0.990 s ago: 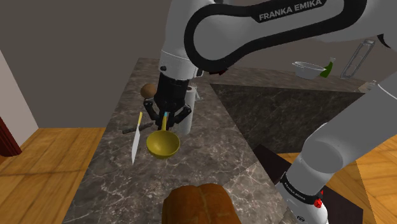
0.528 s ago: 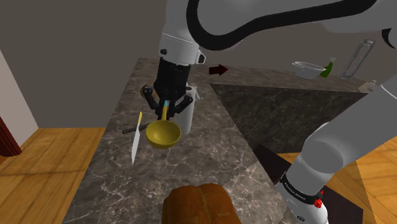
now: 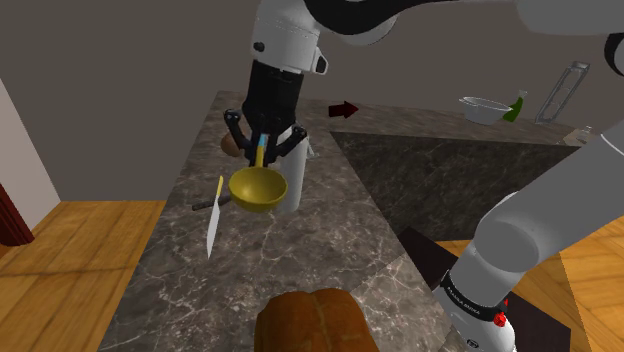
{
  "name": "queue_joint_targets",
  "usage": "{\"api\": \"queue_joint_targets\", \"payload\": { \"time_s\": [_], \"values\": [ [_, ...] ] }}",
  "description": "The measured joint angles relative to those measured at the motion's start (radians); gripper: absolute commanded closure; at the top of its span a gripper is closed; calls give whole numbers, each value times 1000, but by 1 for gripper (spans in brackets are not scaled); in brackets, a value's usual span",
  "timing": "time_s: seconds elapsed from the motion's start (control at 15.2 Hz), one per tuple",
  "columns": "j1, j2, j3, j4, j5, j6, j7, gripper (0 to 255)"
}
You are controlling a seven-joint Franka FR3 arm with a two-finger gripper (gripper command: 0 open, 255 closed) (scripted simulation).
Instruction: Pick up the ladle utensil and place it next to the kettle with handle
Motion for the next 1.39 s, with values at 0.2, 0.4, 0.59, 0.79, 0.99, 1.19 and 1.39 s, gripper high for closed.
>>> {"api": "queue_joint_targets", "payload": {
  "time_s": [0.2, 0.4, 0.59, 0.79, 0.99, 1.19, 1.39],
  "values": [
    [-3, 0, -6, 43, -6, -43, 7, 255],
    [-7, -4, -21, 67, -8, -74, -1, 255],
    [-24, -13, -73, 55, -8, -89, -67, 255],
    [-44, -12, -120, 47, -15, -99, -133, 255],
    [-71, 5, -166, 55, -32, -110, -198, 255],
    [-96, 18, -211, 62, -45, -123, -263, 255],
    [-125, 52, -251, 87, -67, -133, -322, 255]
  ]
}}
